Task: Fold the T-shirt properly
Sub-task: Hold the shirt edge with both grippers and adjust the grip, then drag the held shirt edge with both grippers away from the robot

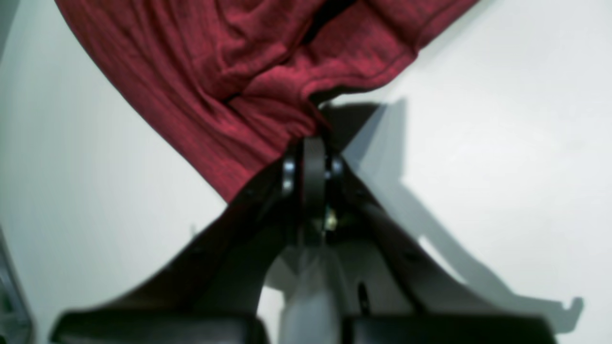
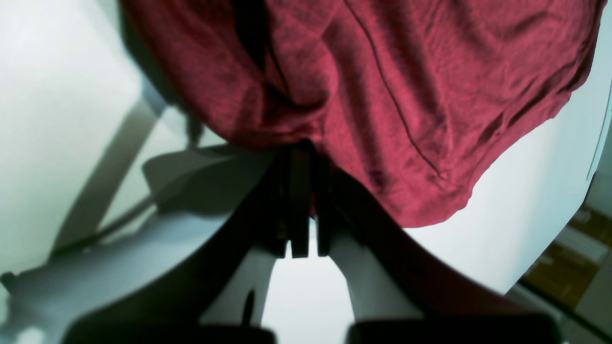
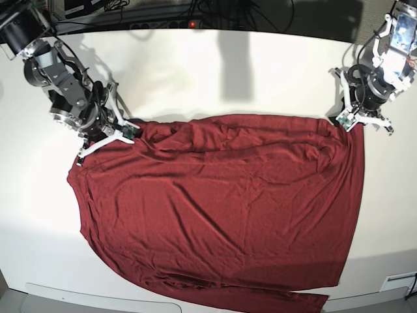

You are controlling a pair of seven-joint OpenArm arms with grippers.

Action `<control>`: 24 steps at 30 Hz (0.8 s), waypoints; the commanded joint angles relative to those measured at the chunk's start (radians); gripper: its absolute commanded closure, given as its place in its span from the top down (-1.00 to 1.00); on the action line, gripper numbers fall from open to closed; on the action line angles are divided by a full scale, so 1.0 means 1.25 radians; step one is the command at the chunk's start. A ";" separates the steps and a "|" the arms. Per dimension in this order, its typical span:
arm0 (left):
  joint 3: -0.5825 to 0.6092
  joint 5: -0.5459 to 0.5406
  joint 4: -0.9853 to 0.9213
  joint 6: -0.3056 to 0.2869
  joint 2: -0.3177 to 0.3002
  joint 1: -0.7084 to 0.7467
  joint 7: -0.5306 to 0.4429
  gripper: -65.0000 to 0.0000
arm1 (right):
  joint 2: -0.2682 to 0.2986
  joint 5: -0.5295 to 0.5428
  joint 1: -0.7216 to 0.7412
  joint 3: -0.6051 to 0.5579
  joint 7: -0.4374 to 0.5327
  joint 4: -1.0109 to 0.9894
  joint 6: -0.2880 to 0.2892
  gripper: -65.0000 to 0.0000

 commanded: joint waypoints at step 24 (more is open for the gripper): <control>-0.049 -0.145 0.226 0.215 -0.146 0.046 -0.016 -1.00 | 0.150 0.251 0.035 0.188 0.007 0.121 -0.004 -1.00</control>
